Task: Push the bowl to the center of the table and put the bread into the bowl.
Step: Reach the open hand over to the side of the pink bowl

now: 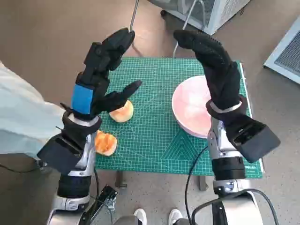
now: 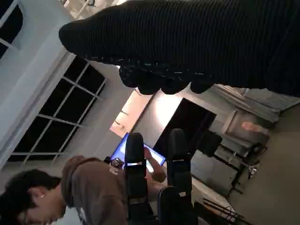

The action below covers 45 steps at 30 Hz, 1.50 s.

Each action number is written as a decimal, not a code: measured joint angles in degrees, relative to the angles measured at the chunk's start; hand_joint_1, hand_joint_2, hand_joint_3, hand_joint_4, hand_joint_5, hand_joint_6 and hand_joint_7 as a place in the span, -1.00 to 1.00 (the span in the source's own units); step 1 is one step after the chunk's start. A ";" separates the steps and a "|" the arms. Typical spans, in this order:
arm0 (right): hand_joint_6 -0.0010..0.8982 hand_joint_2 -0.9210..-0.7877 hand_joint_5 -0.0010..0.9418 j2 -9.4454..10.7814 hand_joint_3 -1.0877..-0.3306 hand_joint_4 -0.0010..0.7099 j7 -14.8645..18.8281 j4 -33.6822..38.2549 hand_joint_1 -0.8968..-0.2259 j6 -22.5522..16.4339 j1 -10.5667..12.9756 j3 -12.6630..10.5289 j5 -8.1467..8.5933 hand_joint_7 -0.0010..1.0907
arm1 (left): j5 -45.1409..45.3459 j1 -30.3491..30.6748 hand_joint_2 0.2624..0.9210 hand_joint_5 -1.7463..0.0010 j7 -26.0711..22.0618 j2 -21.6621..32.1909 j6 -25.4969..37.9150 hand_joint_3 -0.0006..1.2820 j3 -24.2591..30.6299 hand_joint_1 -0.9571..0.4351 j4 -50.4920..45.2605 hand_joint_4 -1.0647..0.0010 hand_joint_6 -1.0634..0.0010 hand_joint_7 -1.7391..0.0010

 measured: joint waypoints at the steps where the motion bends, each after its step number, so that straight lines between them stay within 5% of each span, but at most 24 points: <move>1: -1.00 -1.00 -0.97 0.00 -0.51 -0.34 0.05 -0.04 -0.21 0.01 0.06 -0.01 0.12 0.26 | 0.01 0.01 1.00 1.00 0.00 0.00 0.00 -0.56 0.00 -0.09 0.00 0.31 0.71 0.39; 28: -1.00 -1.00 -0.97 -0.19 -0.41 -0.34 0.36 -1.11 -0.25 1.95 2.09 -0.45 1.32 0.34 | 0.25 1.12 1.00 1.00 0.07 -0.01 -0.02 -0.56 -0.02 -0.10 0.00 0.34 0.72 0.39; 37: -1.00 -1.00 -0.97 -3.05 -0.35 -0.31 1.46 3.79 -0.22 0.80 2.10 -4.60 3.43 0.34 | 0.27 1.73 1.00 1.00 0.09 -0.01 -0.14 -0.56 -0.04 -0.11 -0.04 0.34 0.71 0.40; 45: -1.00 -1.00 -0.99 -7.12 -0.51 -0.35 -2.88 12.19 -0.15 -2.70 1.87 -9.13 1.47 0.26 | 0.27 2.31 1.00 1.00 0.12 -0.03 -0.42 -0.56 0.02 -0.11 -0.03 0.34 0.71 0.40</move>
